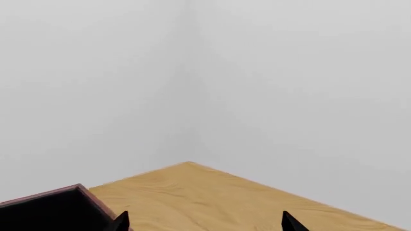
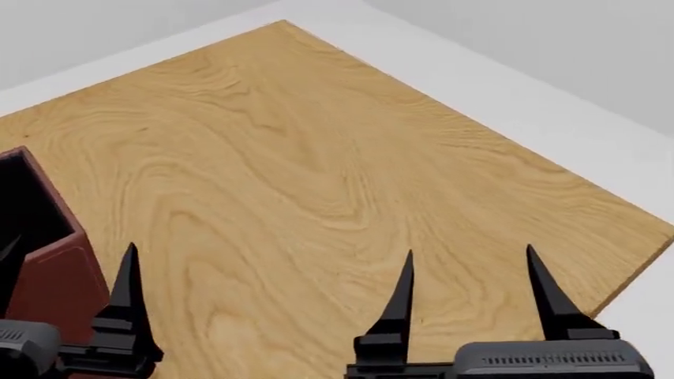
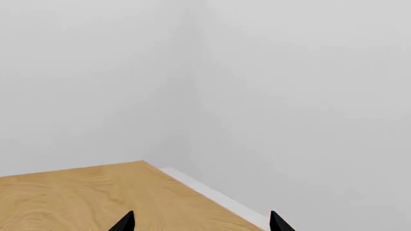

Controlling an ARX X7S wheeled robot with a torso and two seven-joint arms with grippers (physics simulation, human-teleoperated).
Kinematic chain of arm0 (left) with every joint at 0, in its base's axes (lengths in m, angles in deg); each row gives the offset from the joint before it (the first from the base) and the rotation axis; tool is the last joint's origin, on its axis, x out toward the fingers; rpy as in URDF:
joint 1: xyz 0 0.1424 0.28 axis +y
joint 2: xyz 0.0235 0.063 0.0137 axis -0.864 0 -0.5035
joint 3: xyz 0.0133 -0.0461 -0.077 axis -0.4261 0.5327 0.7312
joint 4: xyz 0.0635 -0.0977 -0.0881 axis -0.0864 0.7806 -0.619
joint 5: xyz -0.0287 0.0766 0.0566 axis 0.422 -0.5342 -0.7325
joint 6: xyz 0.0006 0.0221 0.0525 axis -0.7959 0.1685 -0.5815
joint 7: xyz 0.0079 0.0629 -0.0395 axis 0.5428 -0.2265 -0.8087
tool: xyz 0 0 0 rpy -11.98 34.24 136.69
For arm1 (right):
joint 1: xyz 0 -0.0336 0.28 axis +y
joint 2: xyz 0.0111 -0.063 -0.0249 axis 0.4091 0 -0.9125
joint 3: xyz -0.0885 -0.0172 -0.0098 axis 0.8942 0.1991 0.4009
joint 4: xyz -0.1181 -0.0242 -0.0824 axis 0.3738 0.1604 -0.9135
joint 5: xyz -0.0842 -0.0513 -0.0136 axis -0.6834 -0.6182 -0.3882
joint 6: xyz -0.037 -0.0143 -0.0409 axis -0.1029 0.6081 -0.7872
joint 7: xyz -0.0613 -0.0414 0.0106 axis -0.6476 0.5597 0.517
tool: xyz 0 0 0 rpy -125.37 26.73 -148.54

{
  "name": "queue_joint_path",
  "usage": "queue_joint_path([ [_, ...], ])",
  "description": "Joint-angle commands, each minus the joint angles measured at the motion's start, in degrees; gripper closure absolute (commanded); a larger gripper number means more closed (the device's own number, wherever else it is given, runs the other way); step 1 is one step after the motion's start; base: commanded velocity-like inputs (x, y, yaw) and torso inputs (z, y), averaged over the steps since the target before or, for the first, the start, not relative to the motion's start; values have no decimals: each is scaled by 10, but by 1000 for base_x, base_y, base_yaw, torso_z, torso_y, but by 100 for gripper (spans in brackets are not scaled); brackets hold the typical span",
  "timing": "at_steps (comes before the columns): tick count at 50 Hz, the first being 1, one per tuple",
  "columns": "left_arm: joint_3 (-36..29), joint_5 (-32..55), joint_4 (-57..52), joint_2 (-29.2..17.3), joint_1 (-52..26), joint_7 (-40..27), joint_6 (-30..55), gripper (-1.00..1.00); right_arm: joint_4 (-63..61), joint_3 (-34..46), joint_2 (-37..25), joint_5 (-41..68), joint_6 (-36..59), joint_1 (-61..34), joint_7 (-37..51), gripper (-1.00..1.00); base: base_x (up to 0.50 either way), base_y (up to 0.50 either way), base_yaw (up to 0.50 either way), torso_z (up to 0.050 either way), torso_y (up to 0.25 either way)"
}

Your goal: Pick up the book and place it in the right compartment of the caddy.

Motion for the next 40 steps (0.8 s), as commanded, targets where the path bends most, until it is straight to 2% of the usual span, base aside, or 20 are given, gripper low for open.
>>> queue_joint_path([
  [1, -1, 1, -2, -5, 1, -4, -1, -100, -4, 13, -4, -14, 13, -3, 13, -100, 441, 274, 0, 0, 0],
  [7, -1, 3, -2, -6, 0, -6, -1, -100, -2, 10, -5, -6, 4, -2, 11, -100, 444, 271, 0, 0, 0],
  [9, -1, 3, -1, -7, 0, -6, -2, -100, 3, 7, -5, -1, -25, 4, 7, -100, 444, 271, 0, 0, 0],
  [27, -2, 6, -2, -11, -1, -13, -4, -100, -2, 21, -12, -6, 11, -8, 14, -100, 45, -13, 0, 0, 0],
  [30, 0, 9, -4, -12, -1, -15, -3, -100, -1, 7, -8, 17, -5, -3, 7, -100, 470, -96, 0, 0, 0],
  [40, 16, 21, -25, -20, -2, -26, 11, -100, -8, 8, -14, 20, -14, 1, 6, -100, -5, 2, 0, 0, 1],
])
